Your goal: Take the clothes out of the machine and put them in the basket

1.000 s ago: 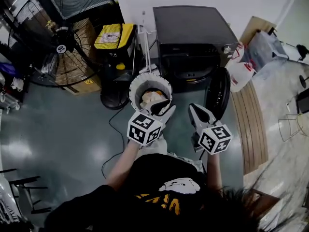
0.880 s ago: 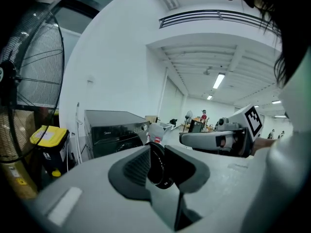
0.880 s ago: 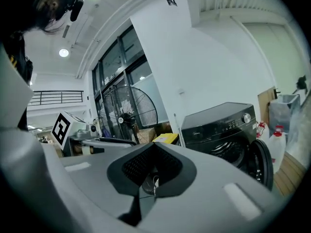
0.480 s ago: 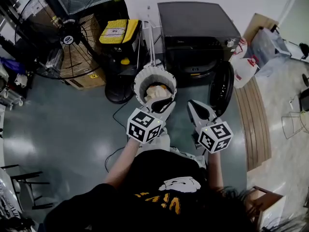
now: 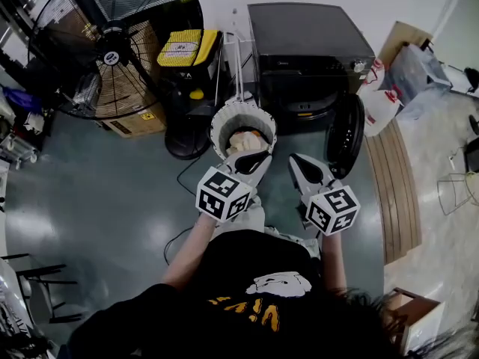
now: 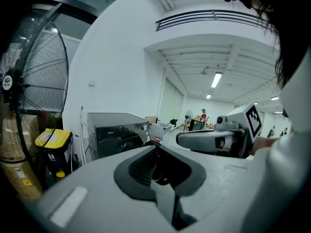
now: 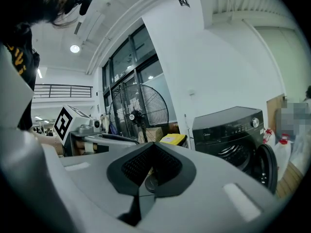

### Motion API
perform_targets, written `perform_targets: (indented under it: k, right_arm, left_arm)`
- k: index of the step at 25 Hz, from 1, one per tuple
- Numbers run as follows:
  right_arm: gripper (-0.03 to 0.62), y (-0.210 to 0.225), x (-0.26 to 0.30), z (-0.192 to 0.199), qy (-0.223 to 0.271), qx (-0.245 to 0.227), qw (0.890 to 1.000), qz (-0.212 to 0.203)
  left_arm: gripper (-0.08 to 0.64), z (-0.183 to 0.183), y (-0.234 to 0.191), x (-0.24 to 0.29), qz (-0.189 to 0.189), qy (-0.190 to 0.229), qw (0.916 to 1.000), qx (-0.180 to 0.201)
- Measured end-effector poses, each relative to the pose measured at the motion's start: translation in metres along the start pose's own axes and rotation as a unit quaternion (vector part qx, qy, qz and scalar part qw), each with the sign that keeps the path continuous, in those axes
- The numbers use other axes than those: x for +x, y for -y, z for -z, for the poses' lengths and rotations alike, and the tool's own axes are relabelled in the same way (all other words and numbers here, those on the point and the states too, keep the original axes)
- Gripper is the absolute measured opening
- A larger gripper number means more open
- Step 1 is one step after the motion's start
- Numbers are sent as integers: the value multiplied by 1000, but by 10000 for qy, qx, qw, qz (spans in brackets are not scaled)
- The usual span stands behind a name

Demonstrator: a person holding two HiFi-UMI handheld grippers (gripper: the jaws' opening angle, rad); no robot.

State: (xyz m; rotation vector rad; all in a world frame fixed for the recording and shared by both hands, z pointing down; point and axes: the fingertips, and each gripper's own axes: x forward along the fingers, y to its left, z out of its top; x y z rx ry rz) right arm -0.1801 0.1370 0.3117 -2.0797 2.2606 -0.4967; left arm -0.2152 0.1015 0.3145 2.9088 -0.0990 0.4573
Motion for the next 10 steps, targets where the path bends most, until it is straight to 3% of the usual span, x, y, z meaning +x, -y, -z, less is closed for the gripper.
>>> perform_targets:
  k: [10]
  right_arm:
    - [12,-3,7,1,-76,-123,9999,-22]
  left_arm:
    - [20,3,-1,-3,51,-10,10000,40]
